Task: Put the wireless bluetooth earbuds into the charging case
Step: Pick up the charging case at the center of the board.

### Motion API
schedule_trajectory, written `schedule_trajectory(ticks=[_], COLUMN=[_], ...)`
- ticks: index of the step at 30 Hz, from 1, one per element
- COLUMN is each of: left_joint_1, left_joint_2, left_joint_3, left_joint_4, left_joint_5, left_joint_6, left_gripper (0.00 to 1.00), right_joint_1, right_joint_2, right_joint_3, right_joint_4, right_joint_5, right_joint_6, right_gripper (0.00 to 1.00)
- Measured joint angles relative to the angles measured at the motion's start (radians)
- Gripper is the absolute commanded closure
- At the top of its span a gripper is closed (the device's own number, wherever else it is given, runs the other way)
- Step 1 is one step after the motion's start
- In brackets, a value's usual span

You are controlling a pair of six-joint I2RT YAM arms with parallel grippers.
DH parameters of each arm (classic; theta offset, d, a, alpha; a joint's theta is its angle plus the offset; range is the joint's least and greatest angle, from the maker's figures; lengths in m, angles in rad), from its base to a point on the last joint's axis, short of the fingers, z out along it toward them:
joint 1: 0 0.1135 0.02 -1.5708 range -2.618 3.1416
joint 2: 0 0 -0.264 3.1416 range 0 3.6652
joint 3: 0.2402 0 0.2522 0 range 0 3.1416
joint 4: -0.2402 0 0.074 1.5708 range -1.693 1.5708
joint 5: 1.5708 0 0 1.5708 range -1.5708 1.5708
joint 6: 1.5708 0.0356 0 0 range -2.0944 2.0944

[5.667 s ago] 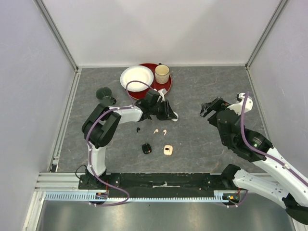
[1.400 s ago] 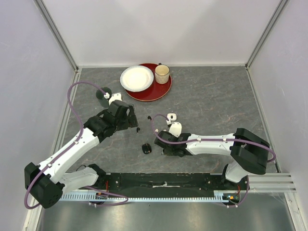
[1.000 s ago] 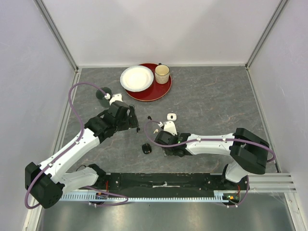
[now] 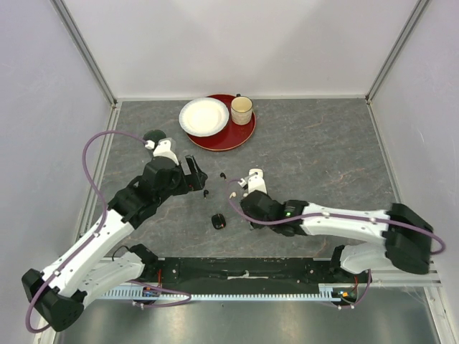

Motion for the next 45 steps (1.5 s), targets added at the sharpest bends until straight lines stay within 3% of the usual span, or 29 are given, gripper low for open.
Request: schedule_trajectory(ticks=[7,22,29,45], left_joint_1=[0.000,0.001,0.001,0.000], left_joint_2=[-0.117,-0.032,0.058,0.103], left_joint_3=[-0.001,0.087,0.087,0.110], left_joint_4=[0.074,0.166,0.181,0.232], left_joint_5=[0.107,0.636,0.798,0.879], left_joint_6=[0.046,0.197,0.219,0.218], left_gripper=[0.00,0.03,0.04,0.14], right_joint_1=[0.000,0.006,0.009,0.011], right_joint_2=[-0.321,-0.426,-0.475,-0.475], right_joint_3=[0.018,0.037,0.028,0.027], right_joint_4=[0.126,0.285,0.346,0.355], right_joint_5=[-0.050,-0.180,-0.266,-0.311], right_joint_6=[-0.212,-0.666,-0.738,-0.758], right_gripper=[1.00,1.00,1.00,1.00])
